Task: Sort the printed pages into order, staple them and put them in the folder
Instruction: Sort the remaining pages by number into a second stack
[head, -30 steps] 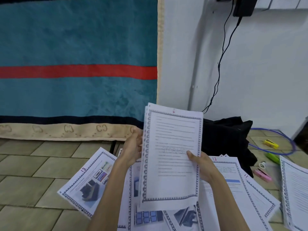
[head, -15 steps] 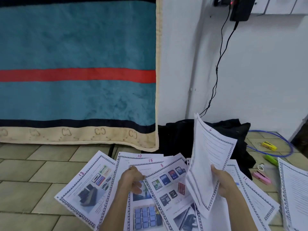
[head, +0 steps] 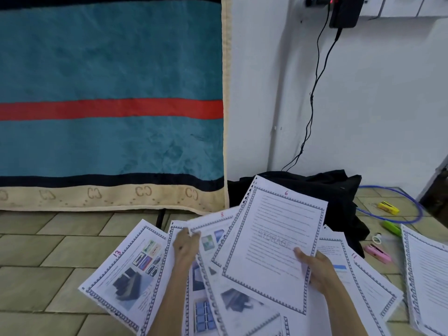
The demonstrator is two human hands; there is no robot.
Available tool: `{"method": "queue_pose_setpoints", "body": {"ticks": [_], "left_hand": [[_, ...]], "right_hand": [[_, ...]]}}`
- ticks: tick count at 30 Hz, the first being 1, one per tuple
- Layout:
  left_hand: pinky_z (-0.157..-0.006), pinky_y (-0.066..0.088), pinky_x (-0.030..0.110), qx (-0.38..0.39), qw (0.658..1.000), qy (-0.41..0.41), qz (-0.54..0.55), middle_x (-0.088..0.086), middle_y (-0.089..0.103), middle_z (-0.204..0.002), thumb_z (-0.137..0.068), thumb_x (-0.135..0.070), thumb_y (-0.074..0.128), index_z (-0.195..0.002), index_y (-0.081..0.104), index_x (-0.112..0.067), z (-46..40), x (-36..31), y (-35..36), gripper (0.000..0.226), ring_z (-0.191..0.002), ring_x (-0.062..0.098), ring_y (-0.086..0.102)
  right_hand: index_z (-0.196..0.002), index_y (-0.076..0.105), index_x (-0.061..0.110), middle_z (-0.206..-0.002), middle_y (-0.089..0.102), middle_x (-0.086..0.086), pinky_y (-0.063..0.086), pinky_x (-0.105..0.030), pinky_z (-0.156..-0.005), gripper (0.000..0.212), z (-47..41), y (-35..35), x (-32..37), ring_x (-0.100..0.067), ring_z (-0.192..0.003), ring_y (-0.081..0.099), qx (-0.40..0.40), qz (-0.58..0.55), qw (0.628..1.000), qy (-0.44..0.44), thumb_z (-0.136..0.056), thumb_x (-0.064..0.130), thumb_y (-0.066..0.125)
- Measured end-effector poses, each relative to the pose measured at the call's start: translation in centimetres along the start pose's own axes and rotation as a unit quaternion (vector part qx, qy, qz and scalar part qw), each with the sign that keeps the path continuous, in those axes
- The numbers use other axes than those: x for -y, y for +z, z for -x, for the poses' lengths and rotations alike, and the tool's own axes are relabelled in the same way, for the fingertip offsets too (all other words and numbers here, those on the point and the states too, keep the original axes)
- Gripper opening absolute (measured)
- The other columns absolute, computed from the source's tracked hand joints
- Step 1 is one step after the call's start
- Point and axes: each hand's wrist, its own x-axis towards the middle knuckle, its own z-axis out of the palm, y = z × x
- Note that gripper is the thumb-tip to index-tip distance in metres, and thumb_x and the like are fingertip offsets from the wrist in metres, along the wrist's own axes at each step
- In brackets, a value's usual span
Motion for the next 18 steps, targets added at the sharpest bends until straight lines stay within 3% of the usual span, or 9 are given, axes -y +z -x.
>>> {"method": "queue_pose_setpoints", "body": {"ticks": [3, 6, 9, 13, 18], "left_hand": [[-0.089, 0.044, 0.036, -0.081, 0.995, 0.046, 0.023, 0.014, 0.062, -0.112, -0.096, -0.018, 0.049, -0.114, 0.058, -0.003, -0.1, -1.1, -2.6, 0.026, -0.109, 0.033, 0.057], [-0.083, 0.042, 0.033, -0.108, 0.991, 0.054, 0.057, 0.015, 0.066, -0.105, -0.095, -0.022, 0.050, -0.114, 0.059, -0.005, -1.1, -0.9, -4.5, 0.028, -0.107, 0.033, 0.058], [-0.078, 0.041, 0.032, -0.119, 0.988, 0.069, 0.077, 0.016, 0.069, -0.101, -0.094, -0.025, 0.052, -0.108, 0.063, -0.006, -2.2, -0.3, -5.4, 0.027, -0.098, 0.033, 0.062], [-0.090, 0.051, 0.048, -0.106, 0.982, 0.046, 0.151, 0.017, 0.071, -0.096, -0.091, -0.028, 0.057, -0.094, 0.064, -0.011, -2.8, 0.2, -5.7, 0.018, -0.093, 0.034, 0.066], [-0.087, 0.052, 0.041, -0.061, 0.975, 0.074, 0.199, 0.014, 0.071, -0.093, -0.090, -0.028, 0.059, -0.095, 0.065, -0.012, -2.0, -0.1, -5.7, 0.018, -0.089, 0.030, 0.067]], "right_hand": [[-0.122, 0.058, 0.002, -0.117, 0.066, -0.011, 0.042, -0.056, -0.101, 0.066, -0.2, -0.4, -0.5, -0.032, -0.109, 0.060, 0.014, 0.021, 0.999, -0.020, -0.065, 0.022, 0.084], [-0.118, 0.058, 0.001, -0.118, 0.064, -0.013, 0.049, -0.047, -0.091, 0.043, 0.4, 0.0, 0.0, -0.029, -0.100, 0.062, 0.042, 0.018, 0.999, -0.017, -0.079, 0.009, 0.072], [-0.123, 0.056, 0.001, -0.119, 0.064, -0.015, 0.046, -0.049, -0.097, 0.041, 0.3, -0.1, 0.1, -0.032, -0.107, 0.060, 0.063, 0.032, 0.997, -0.017, -0.084, 0.004, 0.065], [-0.123, 0.057, 0.004, -0.117, 0.067, -0.012, 0.042, -0.055, -0.101, 0.062, 0.4, -0.4, 0.0, -0.033, -0.110, 0.061, 0.088, 0.039, 0.995, -0.024, -0.065, 0.015, 0.076], [-0.123, 0.056, 0.001, -0.115, 0.067, -0.014, 0.045, -0.053, -0.099, 0.044, 0.1, -0.3, -0.3, -0.033, -0.107, 0.062, 0.090, 0.032, 0.995, -0.042, -0.080, 0.001, 0.066]]}}
